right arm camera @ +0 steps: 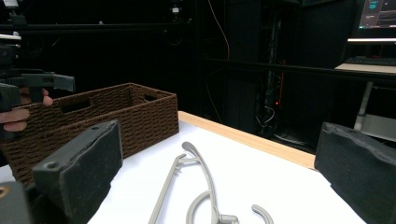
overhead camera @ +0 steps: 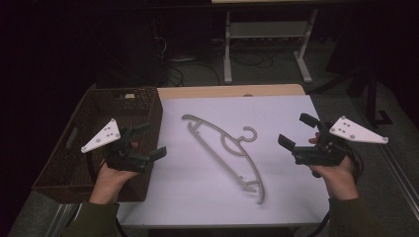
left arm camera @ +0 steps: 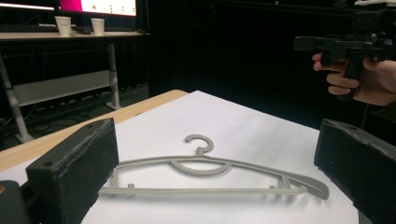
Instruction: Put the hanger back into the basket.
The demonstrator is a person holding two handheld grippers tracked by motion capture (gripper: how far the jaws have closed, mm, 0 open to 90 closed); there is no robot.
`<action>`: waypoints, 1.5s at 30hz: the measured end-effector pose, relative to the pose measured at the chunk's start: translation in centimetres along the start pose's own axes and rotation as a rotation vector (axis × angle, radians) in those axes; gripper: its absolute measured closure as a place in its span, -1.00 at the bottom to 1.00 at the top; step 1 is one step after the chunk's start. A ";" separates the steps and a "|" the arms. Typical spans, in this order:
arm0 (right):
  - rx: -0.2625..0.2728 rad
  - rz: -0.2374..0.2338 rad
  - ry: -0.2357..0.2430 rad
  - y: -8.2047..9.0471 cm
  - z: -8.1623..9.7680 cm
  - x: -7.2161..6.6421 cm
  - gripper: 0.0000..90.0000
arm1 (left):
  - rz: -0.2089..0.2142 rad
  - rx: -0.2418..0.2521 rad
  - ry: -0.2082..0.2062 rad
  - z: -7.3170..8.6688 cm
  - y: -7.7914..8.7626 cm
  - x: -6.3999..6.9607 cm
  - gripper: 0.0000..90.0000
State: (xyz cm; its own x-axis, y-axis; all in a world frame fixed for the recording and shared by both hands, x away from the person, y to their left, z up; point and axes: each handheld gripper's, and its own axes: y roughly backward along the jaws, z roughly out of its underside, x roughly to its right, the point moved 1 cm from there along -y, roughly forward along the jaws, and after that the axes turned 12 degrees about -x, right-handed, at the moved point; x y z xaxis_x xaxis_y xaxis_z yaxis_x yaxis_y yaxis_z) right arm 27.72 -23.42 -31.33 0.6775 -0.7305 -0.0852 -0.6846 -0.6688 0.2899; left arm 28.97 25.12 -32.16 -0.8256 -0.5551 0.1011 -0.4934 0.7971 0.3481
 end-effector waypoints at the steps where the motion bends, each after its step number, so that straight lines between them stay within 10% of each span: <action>1: -0.001 0.000 0.001 0.0 0.0 0.0 -0.99 | 0.001 -0.001 0.000 0.0 0.0 0.1 -1.00; 12: -0.053 -0.010 0.012 -0.6 0.0 -0.3 -0.99 | 0.027 -0.055 -0.025 -0.2 -0.8 1.1 -1.00; 45: -0.386 -0.084 0.033 -5.4 3.1 -2.1 -0.98 | 0.121 -0.433 -0.083 3.4 -7.6 4.1 -1.00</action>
State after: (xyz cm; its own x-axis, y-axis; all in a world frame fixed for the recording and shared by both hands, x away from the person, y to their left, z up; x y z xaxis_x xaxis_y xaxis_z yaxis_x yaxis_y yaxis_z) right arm 29.13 -18.72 -35.70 0.7395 -0.6663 -0.0953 -0.4790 -0.6204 0.6210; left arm 28.44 17.63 -37.58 -0.8981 -0.4290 0.0963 -0.2466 0.6727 0.6976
